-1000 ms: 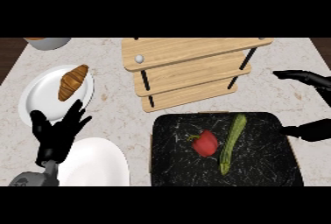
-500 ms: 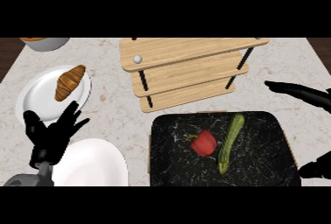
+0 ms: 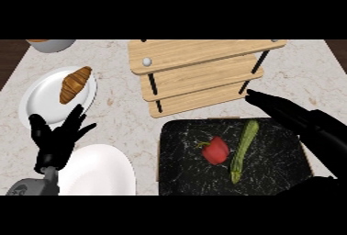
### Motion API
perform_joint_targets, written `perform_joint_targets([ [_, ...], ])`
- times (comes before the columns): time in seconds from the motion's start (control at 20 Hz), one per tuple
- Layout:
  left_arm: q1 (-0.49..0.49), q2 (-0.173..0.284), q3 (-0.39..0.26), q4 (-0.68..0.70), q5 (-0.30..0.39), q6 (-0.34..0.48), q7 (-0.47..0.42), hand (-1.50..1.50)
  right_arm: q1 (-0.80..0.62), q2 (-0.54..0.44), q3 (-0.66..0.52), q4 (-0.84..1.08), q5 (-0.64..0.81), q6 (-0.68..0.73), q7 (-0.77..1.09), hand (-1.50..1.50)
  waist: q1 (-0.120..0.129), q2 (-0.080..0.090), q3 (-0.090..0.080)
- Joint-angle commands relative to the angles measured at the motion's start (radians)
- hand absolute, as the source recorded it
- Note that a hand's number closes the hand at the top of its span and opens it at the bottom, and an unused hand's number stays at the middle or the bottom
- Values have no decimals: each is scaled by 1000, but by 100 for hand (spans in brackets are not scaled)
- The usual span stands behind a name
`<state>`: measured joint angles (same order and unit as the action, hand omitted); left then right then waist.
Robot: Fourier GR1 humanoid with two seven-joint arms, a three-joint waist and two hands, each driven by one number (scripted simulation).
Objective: Pick the bell pepper from the tray and place it in the tiered shelf
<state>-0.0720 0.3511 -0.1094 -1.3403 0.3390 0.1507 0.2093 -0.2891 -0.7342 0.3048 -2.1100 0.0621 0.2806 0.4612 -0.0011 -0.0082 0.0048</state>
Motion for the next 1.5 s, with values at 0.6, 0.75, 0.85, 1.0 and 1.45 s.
perform_joint_targets([
  [0.6, 5, -17, 38, 43, -20, -50, 29, 0, -58, 236, 292, 84, 390, 56, 303, -150, 2, 8, -5],
  [0.75, 36, -44, 21, -6, -38, -33, 48, 0, -43, 287, 310, 67, 457, 55, 352, -150, 3, 7, -5],
  [0.85, -38, -47, 28, 26, -61, -16, 78, 0, 10, 268, 304, 92, 522, 17, 275, -150, -2, 8, -5],
  [1.0, 23, -59, 33, 19, -62, -47, 40, 0, -21, 299, 260, 98, 524, 70, 299, -150, 2, 8, -5],
  [1.45, 88, -41, 68, -98, -69, -70, 97, 0, 86, 373, 315, 217, 712, -30, 173, -150, 6, 7, -4],
])
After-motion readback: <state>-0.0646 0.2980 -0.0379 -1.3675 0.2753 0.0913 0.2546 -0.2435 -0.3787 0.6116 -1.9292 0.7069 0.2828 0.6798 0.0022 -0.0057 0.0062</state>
